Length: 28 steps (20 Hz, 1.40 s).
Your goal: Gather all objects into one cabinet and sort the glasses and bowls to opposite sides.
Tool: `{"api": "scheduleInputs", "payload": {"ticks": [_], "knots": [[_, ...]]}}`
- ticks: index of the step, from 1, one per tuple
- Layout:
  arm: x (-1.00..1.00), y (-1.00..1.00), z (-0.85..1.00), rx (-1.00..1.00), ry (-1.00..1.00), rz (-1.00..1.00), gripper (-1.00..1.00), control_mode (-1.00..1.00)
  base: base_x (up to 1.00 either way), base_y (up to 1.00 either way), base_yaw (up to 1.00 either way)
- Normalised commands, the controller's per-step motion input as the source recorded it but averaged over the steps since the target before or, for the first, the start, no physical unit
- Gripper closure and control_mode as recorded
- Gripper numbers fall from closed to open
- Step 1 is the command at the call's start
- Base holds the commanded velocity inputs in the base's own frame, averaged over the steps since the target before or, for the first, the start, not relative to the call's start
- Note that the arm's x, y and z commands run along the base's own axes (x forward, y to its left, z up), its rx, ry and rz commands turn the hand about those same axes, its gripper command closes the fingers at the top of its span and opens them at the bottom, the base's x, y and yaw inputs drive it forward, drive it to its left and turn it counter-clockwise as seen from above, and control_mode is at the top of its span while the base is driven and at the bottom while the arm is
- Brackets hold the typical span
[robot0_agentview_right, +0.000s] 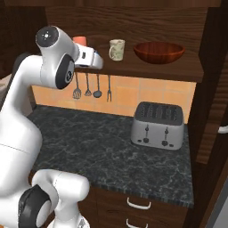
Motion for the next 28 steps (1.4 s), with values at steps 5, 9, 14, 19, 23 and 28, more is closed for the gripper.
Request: {"api": "scheduleInputs", "payload": {"ticks": [5,9,14,19,23,28], "knots": [[0.41,0.09,0.0,0.0,0.01,0.09,1.0,-1.0,0.0,0.0,0.0],[0.68,0.02,0.0,-0.01,0.04,0.05,1.0,-1.0,0.0,0.0,0.0],[0.78,0.03,-0.01,-0.06,0.06,0.03,1.0,-1.0,0.0,0.0,0.0],[0.69,0.05,-0.05,-0.06,0.07,0.02,1.0,-1.0,0.0,0.0,0.0],[0.39,0.01,-0.39,-0.08,0.02,0.01,1.0,-1.0,0.0,0.0,0.0],[0.09,0.03,-0.46,-0.08,-0.02,0.0,1.0,-1.0,0.0,0.0,0.0]]}}
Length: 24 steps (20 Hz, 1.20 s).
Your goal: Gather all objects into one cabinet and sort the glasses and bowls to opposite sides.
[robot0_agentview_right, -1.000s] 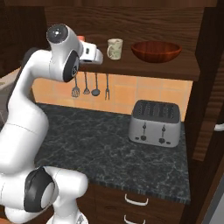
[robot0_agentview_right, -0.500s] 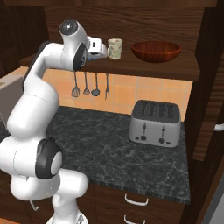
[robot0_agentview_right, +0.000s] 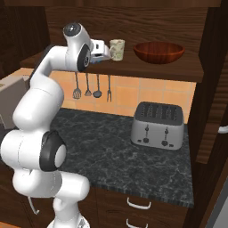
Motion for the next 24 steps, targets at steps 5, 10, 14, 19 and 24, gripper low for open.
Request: {"api": "scheduleInputs", "payload": {"ticks": [5,10,14,19,24], "knots": [[0.26,0.13,-0.03,0.0,-0.05,0.0,1.0,-1.0,0.0,0.0,0.0],[0.29,0.21,-0.04,-0.01,-0.01,0.0,1.0,-1.0,0.0,0.0,0.0],[0.38,0.25,-0.16,-0.02,-0.01,0.0,-1.0,-1.0,0.0,0.0,0.0],[0.11,-0.04,-0.12,0.0,0.0,0.0,-1.0,-1.0,0.0,0.0,0.0],[0.0,-0.14,-0.08,0.0,0.0,0.0,-1.0,-1.0,0.0,0.0,0.0]]}}
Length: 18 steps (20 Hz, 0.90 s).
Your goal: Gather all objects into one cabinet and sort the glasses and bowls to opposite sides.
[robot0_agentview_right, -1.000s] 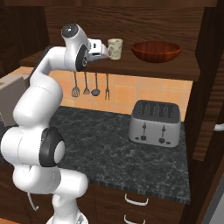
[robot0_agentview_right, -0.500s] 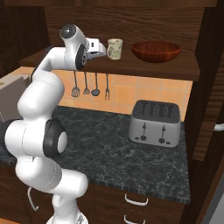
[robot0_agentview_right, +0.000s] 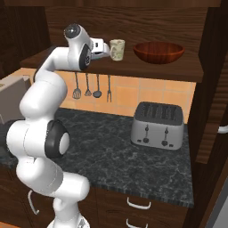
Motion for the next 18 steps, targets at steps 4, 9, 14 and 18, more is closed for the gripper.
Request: {"api": "scheduleInputs", "payload": {"ticks": [4,9,14,18], "knots": [[-0.35,-0.18,-0.05,0.0,0.0,0.0,-1.0,-1.0,0.0,0.0,0.0],[-0.67,-0.04,-0.15,0.0,0.0,0.0,-1.0,-1.0,0.0,0.0,0.0],[-0.96,0.0,-0.15,0.0,-0.01,0.03,-1.0,-1.0,0.0,0.0,0.0],[-1.0,0.0,-0.14,0.0,-0.09,0.06,-1.0,-1.0,0.0,0.0,0.0]]}}
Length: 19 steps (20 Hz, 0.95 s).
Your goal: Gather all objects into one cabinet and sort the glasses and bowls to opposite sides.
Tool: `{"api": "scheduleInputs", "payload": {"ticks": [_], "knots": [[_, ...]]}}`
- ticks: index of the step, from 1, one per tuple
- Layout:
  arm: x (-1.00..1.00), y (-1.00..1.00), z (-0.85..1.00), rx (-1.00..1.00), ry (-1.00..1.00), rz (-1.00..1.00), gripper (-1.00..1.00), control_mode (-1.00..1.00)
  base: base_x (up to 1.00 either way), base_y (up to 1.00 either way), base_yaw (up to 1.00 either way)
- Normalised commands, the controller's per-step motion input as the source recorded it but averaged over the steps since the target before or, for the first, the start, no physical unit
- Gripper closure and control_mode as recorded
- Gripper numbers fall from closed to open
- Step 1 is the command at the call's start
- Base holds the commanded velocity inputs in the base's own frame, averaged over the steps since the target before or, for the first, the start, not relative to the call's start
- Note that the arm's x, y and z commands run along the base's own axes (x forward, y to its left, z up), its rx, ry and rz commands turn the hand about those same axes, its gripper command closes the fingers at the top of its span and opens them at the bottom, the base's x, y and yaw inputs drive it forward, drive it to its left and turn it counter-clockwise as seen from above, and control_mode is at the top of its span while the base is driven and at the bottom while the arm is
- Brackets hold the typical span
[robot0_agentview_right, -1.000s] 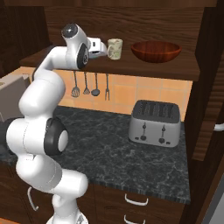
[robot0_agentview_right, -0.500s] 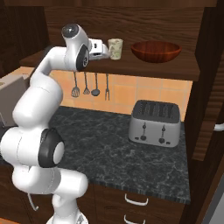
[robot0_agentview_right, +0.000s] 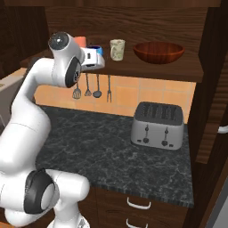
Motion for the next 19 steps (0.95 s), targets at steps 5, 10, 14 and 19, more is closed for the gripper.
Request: {"api": "scheduleInputs", "payload": {"ticks": [5,10,14,19], "knots": [[-1.0,0.0,-0.3,0.0,-0.13,0.07,-1.0,-1.0,0.0,0.0,0.0],[-1.0,0.0,-0.49,0.0,-0.12,0.05,-1.0,-1.0,0.0,0.0,0.0],[-1.0,0.0,-0.62,-0.01,-0.08,0.03,-1.0,-1.0,0.0,0.0,0.0],[-1.0,0.01,-0.91,-0.14,-0.01,0.0,-1.0,-1.0,0.0,0.0,0.0]]}}
